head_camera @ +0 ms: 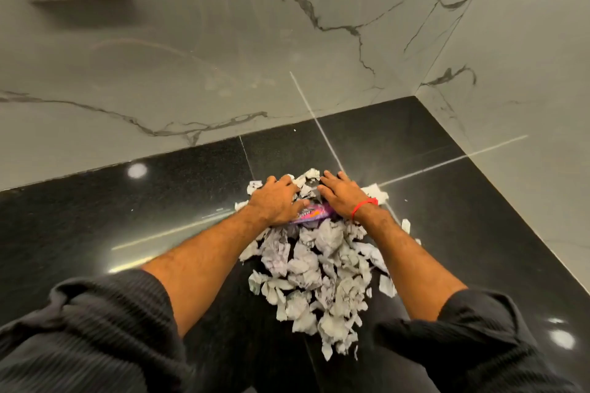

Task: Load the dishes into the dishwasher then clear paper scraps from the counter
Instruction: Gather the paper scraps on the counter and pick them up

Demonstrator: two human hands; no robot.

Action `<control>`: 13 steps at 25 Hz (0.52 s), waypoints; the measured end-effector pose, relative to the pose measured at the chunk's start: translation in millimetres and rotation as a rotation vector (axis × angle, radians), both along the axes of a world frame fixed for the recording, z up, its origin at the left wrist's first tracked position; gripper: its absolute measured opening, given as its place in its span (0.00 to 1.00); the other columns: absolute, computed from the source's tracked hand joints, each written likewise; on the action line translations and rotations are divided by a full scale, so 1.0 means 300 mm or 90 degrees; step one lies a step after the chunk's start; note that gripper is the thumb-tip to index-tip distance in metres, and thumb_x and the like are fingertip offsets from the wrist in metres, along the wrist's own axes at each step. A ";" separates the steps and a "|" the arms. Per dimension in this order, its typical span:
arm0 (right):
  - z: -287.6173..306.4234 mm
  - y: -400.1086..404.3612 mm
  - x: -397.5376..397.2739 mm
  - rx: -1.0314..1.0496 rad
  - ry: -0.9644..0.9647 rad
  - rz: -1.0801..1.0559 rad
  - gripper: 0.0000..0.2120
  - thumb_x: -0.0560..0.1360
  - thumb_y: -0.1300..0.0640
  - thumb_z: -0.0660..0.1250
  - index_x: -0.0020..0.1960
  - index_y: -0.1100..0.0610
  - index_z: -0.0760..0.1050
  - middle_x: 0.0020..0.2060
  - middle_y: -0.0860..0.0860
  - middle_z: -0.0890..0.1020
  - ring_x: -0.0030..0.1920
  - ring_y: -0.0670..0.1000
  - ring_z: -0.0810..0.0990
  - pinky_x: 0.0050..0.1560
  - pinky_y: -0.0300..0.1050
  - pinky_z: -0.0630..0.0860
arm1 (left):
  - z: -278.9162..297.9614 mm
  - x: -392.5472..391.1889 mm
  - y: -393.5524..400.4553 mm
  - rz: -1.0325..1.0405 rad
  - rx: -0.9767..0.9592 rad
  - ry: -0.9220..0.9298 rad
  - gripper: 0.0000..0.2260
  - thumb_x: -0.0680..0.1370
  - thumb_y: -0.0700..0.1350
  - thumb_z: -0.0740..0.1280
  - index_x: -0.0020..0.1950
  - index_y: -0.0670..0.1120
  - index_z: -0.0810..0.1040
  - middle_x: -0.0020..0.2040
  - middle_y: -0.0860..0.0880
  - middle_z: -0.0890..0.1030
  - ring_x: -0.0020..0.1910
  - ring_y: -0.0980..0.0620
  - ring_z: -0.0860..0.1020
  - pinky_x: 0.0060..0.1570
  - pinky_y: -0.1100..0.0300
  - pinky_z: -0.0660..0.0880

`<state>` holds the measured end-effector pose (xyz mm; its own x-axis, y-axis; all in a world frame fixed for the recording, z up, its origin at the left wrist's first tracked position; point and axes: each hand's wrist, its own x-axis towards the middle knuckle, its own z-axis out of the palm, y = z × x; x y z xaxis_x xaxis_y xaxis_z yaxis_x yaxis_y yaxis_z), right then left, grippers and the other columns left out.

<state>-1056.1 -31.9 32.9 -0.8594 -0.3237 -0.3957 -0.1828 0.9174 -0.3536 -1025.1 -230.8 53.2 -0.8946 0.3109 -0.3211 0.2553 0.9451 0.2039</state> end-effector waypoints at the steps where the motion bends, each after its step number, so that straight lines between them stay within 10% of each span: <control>1: 0.033 -0.003 0.044 -0.010 -0.003 -0.003 0.20 0.84 0.48 0.52 0.69 0.56 0.71 0.73 0.56 0.68 0.72 0.62 0.64 0.72 0.56 0.61 | 0.007 0.019 -0.013 -0.009 0.004 -0.016 0.24 0.83 0.62 0.54 0.72 0.50 0.73 0.71 0.48 0.69 0.68 0.43 0.68 0.67 0.44 0.69; 5: 0.119 0.075 0.209 -0.179 0.176 -0.132 0.15 0.82 0.51 0.60 0.63 0.57 0.77 0.60 0.58 0.80 0.63 0.58 0.76 0.64 0.49 0.69 | 0.011 0.131 -0.141 -0.082 0.049 0.045 0.24 0.83 0.62 0.50 0.72 0.53 0.73 0.74 0.50 0.70 0.72 0.45 0.67 0.72 0.43 0.63; 13: -0.037 0.248 0.596 -0.148 0.133 -0.265 0.35 0.76 0.30 0.53 0.77 0.47 0.59 0.78 0.53 0.56 0.78 0.54 0.51 0.77 0.63 0.50 | -0.112 0.653 -0.249 0.181 0.240 0.006 0.49 0.71 0.78 0.53 0.82 0.48 0.45 0.83 0.48 0.43 0.81 0.46 0.42 0.79 0.46 0.42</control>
<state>-877.5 42.7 21.8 -0.9871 0.0027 -0.1602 0.0917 0.8291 -0.5516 -829.3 -305.5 19.8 -0.9633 0.1470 -0.2244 0.0011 0.8387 0.5446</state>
